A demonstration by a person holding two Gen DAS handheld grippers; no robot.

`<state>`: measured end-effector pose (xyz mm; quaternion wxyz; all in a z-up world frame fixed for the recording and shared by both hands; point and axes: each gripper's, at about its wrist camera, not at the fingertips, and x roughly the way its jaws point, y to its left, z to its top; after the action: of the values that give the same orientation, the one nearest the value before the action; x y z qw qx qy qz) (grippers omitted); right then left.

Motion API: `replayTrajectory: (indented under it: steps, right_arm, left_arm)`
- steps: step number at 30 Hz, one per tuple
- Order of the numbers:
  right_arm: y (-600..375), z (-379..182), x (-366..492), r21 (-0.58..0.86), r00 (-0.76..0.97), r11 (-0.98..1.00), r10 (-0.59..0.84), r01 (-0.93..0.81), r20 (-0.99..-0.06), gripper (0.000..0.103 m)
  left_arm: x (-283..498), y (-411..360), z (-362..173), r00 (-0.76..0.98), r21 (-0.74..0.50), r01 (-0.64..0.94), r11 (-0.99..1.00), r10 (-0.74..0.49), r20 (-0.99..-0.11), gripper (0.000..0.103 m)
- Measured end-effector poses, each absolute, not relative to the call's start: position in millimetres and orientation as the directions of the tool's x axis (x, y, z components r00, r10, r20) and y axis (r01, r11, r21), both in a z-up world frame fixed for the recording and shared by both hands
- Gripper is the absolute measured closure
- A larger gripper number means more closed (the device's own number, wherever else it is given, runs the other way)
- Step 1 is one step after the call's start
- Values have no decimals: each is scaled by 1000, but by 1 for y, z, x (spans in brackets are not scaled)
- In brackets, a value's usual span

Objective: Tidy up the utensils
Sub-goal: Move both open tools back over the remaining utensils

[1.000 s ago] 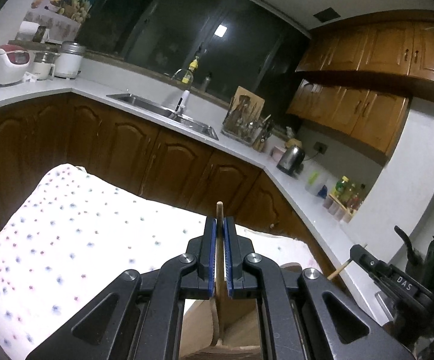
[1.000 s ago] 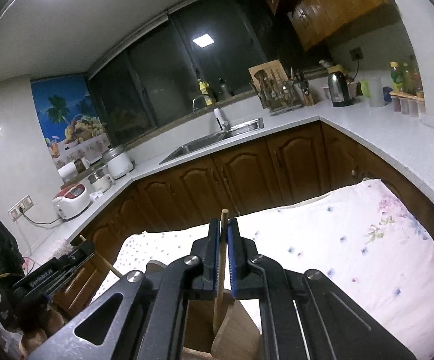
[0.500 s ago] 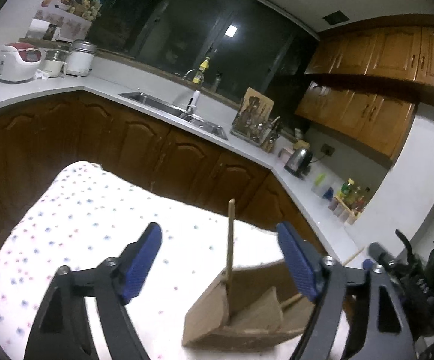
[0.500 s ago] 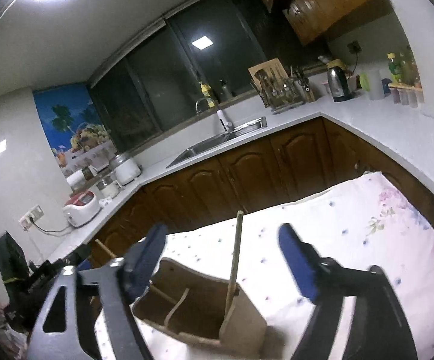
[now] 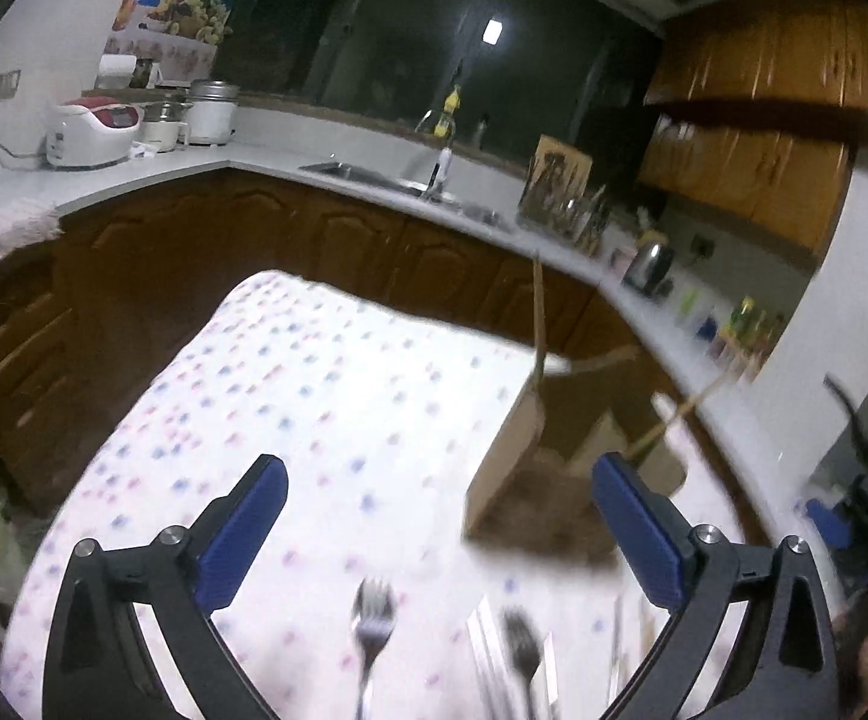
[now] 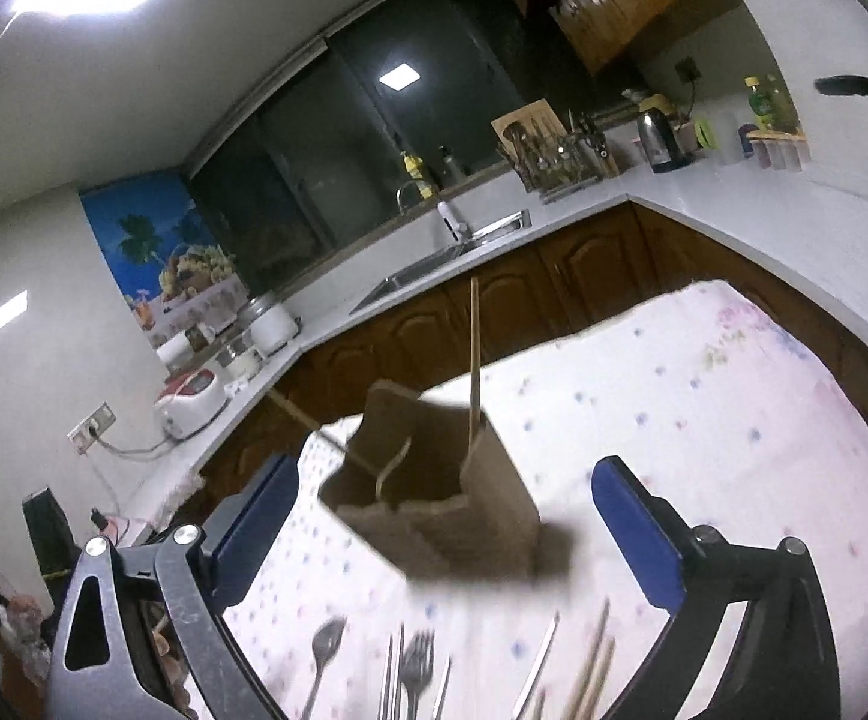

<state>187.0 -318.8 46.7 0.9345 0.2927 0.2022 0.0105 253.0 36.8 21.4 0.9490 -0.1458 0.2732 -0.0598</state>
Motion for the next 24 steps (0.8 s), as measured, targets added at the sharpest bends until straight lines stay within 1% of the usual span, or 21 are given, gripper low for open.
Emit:
replayTrajectory:
  steps: [3, 10, 17, 24]
  right_arm:
    - [-312, 45, 164, 530, 914, 840, 116, 118, -388, 3]
    - [-305, 35, 115, 512, 900, 844, 89, 159, -426, 3]
    - [-302, 11, 87, 501, 870, 837, 63, 221, -489, 3]
    - [-302, -9, 80, 485, 837, 835, 57, 258, -544, 3]
  left_arm:
    - [223, 33, 24, 836, -275, 28, 961, -173, -520, 1]
    - [177, 30, 33, 805, -289, 58, 956, -216, -553, 1]
    - [159, 34, 25, 778, -285, 50, 957, -217, -590, 1]
    - [157, 27, 20, 742, -254, 42, 966, -201, -640, 1]
